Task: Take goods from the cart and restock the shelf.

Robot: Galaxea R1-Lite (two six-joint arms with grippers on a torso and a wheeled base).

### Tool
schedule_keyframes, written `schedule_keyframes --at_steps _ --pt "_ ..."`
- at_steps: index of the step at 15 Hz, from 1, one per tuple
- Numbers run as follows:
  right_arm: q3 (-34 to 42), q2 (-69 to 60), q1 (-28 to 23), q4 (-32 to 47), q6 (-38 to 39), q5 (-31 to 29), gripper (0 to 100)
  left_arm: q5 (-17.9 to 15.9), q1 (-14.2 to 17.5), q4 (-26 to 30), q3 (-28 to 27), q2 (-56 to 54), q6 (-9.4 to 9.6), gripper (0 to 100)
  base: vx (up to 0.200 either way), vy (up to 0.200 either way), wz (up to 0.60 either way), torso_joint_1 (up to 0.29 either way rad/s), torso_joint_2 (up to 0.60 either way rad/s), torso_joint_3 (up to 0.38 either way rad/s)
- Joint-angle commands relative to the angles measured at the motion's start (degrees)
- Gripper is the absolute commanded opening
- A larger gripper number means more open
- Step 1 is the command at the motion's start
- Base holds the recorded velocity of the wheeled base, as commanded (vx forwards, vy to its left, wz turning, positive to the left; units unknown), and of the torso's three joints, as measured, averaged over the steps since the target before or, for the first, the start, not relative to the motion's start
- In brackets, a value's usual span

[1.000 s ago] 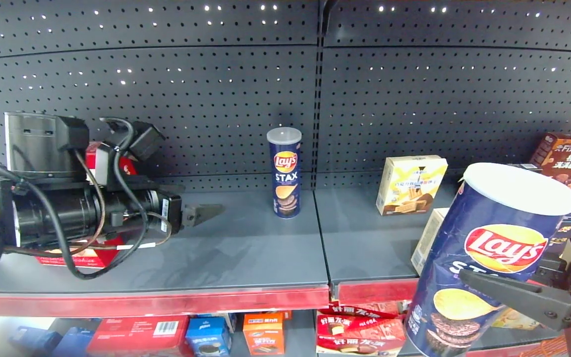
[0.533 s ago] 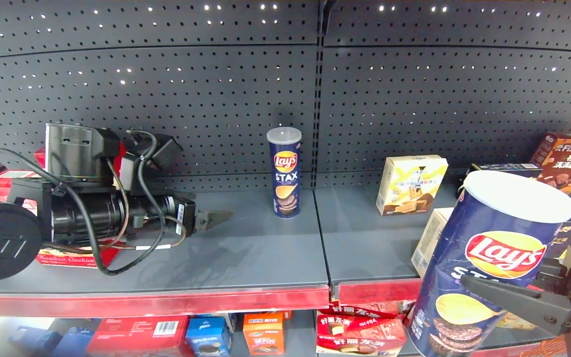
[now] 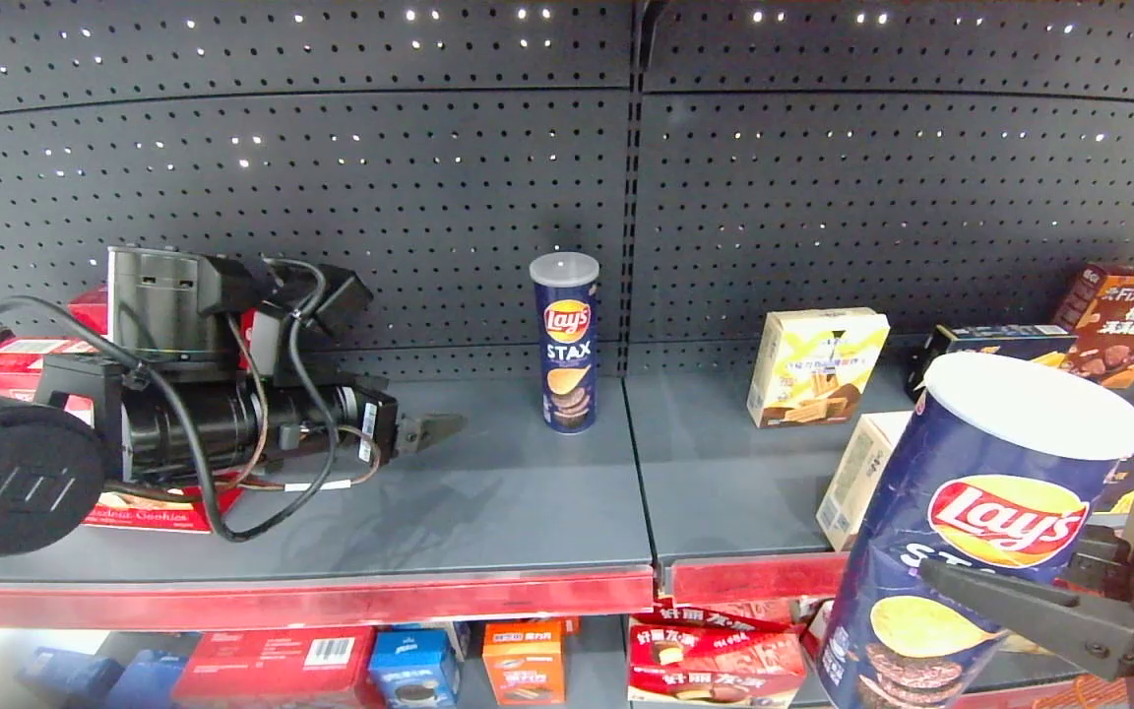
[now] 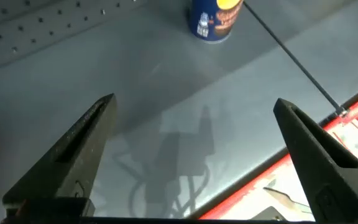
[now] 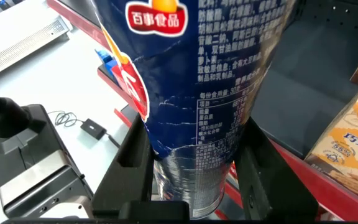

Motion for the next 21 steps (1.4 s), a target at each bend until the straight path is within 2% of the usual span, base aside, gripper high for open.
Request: schedule_keyframes --at_steps 1,2,4,5,6,7,9,10,11,14,19,21 --pt "0.06 -0.15 0.04 -0.01 -0.10 0.01 0 -2.65 0.42 -2.10 -1.58 3.85 0.05 100 0.000 0.000 0.00 0.000 0.00 0.000" --pt "0.06 -0.50 0.04 -0.01 -0.10 0.01 0 -5.72 0.42 -4.12 -1.58 5.08 -0.03 100 0.000 0.000 0.00 0.000 0.00 0.000" --pt "0.15 -0.94 -0.05 -0.01 -0.10 -0.08 0 -8.71 0.24 -8.43 -1.23 7.89 0.67 100 0.000 0.000 0.00 0.000 0.00 0.000" --pt "0.15 -1.11 -0.05 0.08 -0.10 0.01 0 -11.08 0.33 -12.91 -1.58 10.61 1.02 100 0.000 0.000 0.00 0.000 0.00 0.000" --pt "0.33 -1.20 -0.05 0.08 -0.10 -0.08 0 -14.86 0.86 -18.19 -2.20 13.25 0.67 100 0.000 0.000 0.00 0.000 0.00 0.000" --pt "0.68 -1.29 -0.05 -0.01 -0.10 0.01 0 -17.06 1.56 -21.35 -3.51 15.80 0.14 100 0.000 0.000 0.00 0.000 0.00 0.000" --pt "1.12 -1.82 -0.31 0.08 -0.10 0.01 0 -17.41 1.56 -21.61 -6.50 18.35 -1.35 100 0.000 0.000 0.00 0.000 0.00 0.000" --pt "1.65 -1.82 -0.93 -0.01 -0.10 0.01 0 -17.50 1.29 -21.70 -9.23 19.67 -3.02 100 0.000 0.000 0.00 0.000 0.00 0.000" --pt "1.82 -1.82 -0.93 0.08 -0.10 0.01 0 -17.59 1.29 -21.70 -11.51 20.90 -3.73 100 0.000 0.000 0.00 0.000 0.00 0.000" --pt "1.73 -1.73 -1.02 -0.01 -0.10 0.01 0 -19.35 1.38 -21.61 -17.05 24.15 -3.81 100 0.000 0.000 0.00 0.000 0.00 0.000" --pt "1.91 -1.90 -1.19 0.08 -0.10 0.01 0 -19.87 1.38 -21.61 -19.86 27.75 -3.90 100 0.000 0.000 0.00 0.000 0.00 0.000" --pt "2.09 -2.17 -1.28 0.08 -0.10 0.01 0 -22.16 1.65 -21.61 -23.47 30.30 -4.60 100 0.000 0.000 0.00 0.000 0.00 0.000"
